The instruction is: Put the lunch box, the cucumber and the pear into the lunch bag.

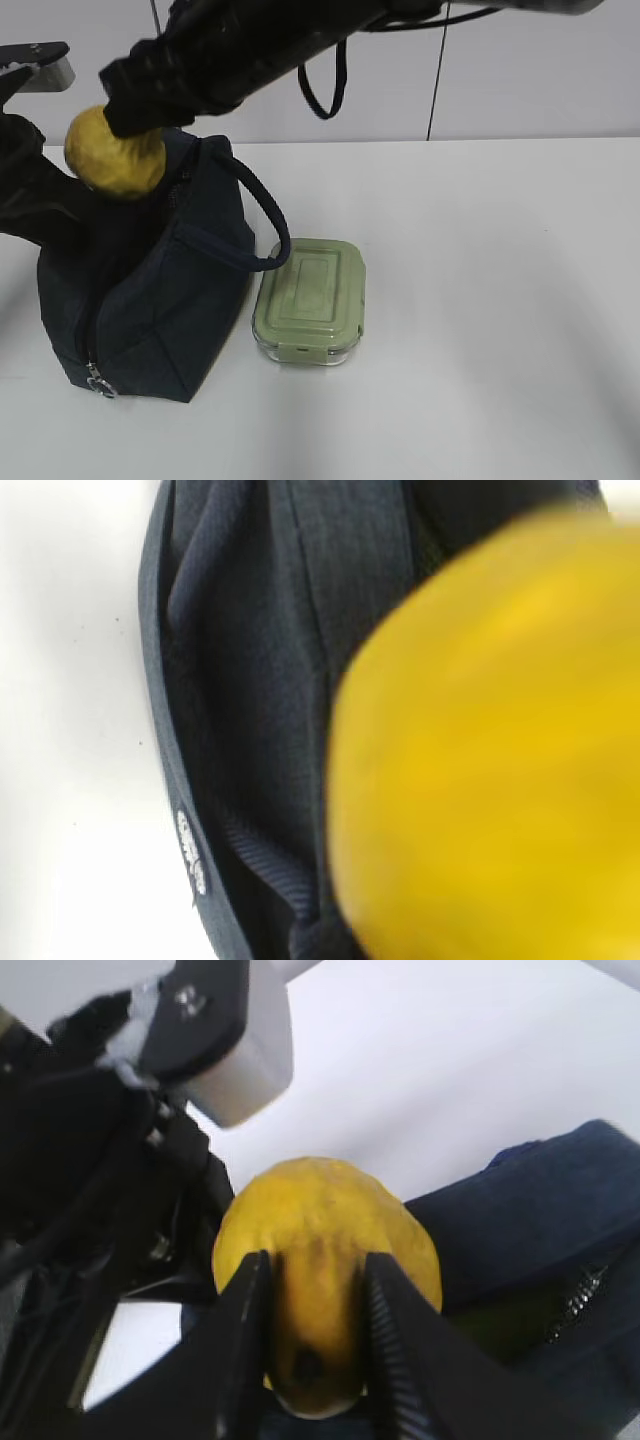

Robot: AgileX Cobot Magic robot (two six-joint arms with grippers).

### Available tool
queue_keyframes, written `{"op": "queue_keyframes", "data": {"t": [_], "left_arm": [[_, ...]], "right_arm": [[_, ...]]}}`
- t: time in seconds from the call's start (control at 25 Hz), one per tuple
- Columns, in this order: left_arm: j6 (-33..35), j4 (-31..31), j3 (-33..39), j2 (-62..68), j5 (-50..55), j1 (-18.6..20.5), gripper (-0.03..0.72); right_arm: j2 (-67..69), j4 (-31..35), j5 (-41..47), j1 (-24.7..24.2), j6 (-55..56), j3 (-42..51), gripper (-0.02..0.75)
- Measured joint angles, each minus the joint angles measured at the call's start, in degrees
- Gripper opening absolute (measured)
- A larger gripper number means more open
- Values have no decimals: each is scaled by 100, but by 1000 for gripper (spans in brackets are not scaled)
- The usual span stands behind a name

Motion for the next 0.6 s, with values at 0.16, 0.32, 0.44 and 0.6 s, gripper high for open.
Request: {"op": "queue_keyframes", "data": {"t": [0.16, 0.32, 0.44, 0.6], "left_arm": [[0, 30, 0, 0, 0, 0, 3], [0, 30, 0, 0, 0, 0, 3], [0, 30, 0, 0, 0, 0, 3], [0, 30, 0, 0, 0, 0, 3]], "right_arm": [[373, -908, 118, 22, 505, 0, 201], [601, -1609, 383, 22, 993, 10, 201], [662, -1544, 404, 22, 1042, 10, 254], [618, -1353, 420, 22, 1020, 10, 499]]}}
